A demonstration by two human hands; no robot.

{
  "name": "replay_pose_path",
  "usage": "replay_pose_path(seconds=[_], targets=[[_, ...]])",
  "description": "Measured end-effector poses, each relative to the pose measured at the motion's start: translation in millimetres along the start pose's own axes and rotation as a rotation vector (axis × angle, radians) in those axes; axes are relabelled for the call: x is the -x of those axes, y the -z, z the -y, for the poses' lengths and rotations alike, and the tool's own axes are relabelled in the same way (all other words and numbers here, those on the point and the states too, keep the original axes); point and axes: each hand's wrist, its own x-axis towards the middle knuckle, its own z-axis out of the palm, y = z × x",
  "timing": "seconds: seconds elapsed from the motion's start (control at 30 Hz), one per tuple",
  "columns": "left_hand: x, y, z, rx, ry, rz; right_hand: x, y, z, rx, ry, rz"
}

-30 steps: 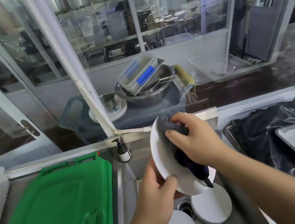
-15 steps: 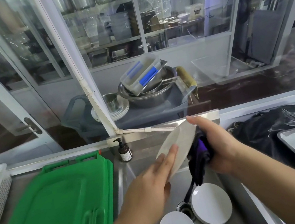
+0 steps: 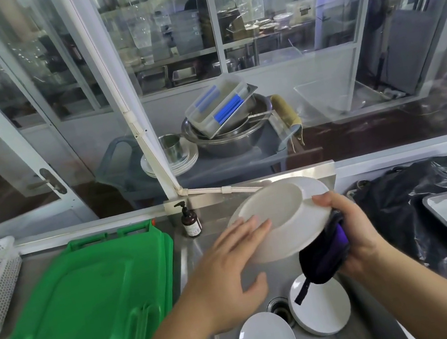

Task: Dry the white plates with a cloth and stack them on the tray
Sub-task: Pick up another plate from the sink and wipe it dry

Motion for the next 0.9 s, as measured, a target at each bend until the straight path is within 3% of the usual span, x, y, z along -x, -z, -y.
replay_pose_path(seconds=[0.07, 0.17, 0.27, 0.33, 0.53, 0.9], targets=[[3.2, -10.0, 4.0, 0.241, 0.061, -0.15, 0.3, 4.8, 1.0, -0.037, 0.03, 0.039], [-3.0, -19.6, -6.0, 0.833, 0.425, -0.423, 2.1, 9.0, 4.1, -0.053, 0.071, 0.066], [-13.5, -19.6, -20.0, 1.539, 0.689, -0.4, 3.6, 10.4, 3.9, -0.051, 0.097, 0.056], [-16.3, -17.8, -31.7, 1.77, 0.749, -0.373, 5.7, 10.4, 1.4, -0.057, 0.095, 0.067], [-23.6, -23.2, -41.0, 1.915, 0.78, -0.447, 9.5, 16.1, -8.9, -0.061, 0.086, 0.075], [-24.1, -12.0, -26.2, 1.801, 0.656, -0.428, -8.8, 40.7, -12.4, 0.132, 0.083, -0.256]])
